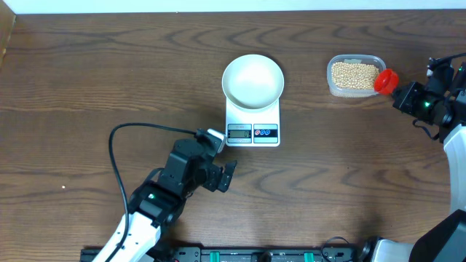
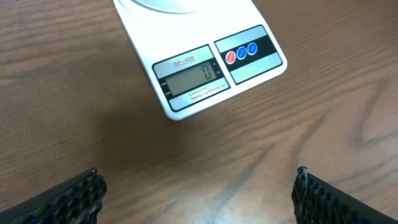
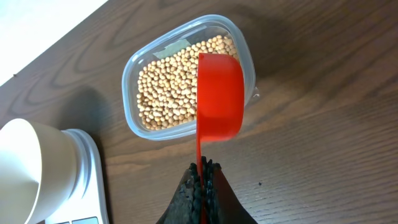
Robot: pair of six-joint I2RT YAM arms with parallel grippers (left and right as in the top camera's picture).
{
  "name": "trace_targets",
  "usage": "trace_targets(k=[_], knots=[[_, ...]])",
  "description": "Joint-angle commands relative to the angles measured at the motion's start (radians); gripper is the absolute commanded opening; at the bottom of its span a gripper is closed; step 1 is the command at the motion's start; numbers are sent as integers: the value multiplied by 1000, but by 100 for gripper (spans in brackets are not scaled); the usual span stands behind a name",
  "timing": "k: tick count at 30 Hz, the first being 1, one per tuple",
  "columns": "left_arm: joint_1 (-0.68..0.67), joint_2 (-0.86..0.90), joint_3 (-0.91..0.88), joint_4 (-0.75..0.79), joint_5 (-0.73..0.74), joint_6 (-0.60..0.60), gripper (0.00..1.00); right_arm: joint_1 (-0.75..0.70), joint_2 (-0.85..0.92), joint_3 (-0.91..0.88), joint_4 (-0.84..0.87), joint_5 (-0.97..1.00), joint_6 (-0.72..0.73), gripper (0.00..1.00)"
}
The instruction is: Scoop item into bowl and weigh 50g on scale
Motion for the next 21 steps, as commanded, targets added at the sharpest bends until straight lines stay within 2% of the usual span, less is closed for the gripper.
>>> trace_targets(k=[1,5,10,13,21], knots=[[-2,-29,8,-6,51,6,98,0,-11,19,2,1,-22,1],[-1,-29,32,-30,84,7,98,0,-11,19,4,1,-22,1],[6,-28,69,-98,82,81,98,0,-11,19,9,1,-22,1],[31,-23,69,-115,68,82,98,0,-11,19,10,1,-22,1],[101,60,69,-93,46,105,98,0,-11,19,9,1,-22,1]])
